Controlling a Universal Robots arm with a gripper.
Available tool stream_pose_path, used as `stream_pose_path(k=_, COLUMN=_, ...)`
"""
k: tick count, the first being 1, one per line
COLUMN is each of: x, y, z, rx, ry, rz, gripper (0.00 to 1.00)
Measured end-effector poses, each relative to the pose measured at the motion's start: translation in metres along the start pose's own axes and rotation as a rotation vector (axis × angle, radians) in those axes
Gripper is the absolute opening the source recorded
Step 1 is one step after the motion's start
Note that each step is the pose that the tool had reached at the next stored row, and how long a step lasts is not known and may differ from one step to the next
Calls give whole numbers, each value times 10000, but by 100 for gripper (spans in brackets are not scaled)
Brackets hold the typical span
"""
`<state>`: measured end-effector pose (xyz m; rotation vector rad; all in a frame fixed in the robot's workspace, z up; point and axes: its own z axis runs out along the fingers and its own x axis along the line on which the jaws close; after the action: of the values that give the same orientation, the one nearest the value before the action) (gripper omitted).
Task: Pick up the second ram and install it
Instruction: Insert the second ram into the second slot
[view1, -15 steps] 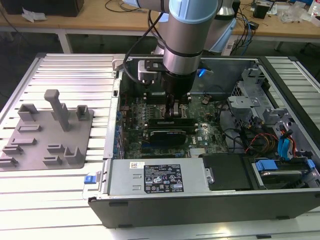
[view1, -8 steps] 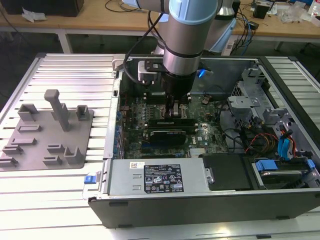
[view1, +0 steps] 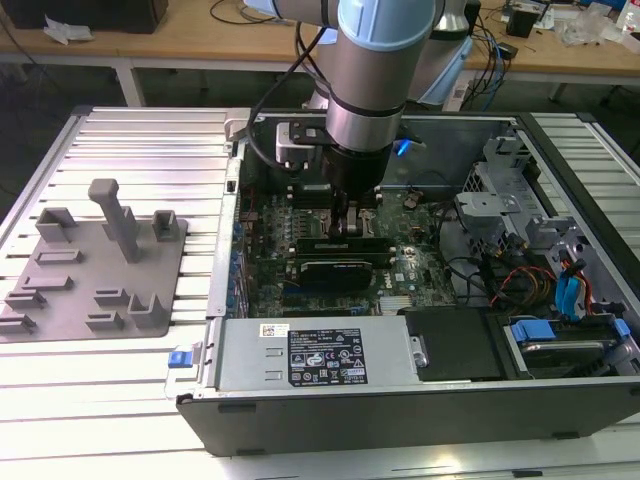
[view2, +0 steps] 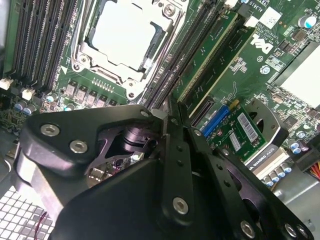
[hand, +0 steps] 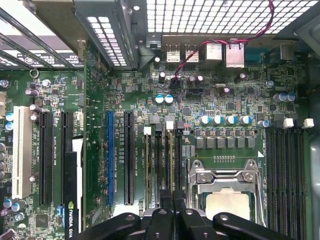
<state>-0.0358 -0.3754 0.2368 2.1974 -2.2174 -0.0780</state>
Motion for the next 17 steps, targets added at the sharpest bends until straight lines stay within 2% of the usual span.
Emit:
stream_pose_path(k=3, x=0, y=-1, z=1, rx=0, ry=0, rz=1, gripper=9)
stream_pose_path(k=8, x=1, y=-5, z=72, rx=0, ry=1, rz=0, gripper=9)
stream_pose_path(k=12, x=1, y=-5, z=79, rx=0, ry=0, rz=1, gripper=9)
stream_pose_path(k=13, x=1, y=-5, z=79, rx=-1, ry=1, rz=1, gripper=11)
stream_pose_path(k=14, x=1, y=-5, z=80, rx=0, ry=1, rz=1, gripper=17)
stream_pose_path(k=15, x=1, y=-4, z=57, rx=1, ry=-2, rz=1, gripper=17)
stream_pose_path(k=17, x=-3, y=4, z=-97, rx=1, ry=5, rz=1, gripper=17)
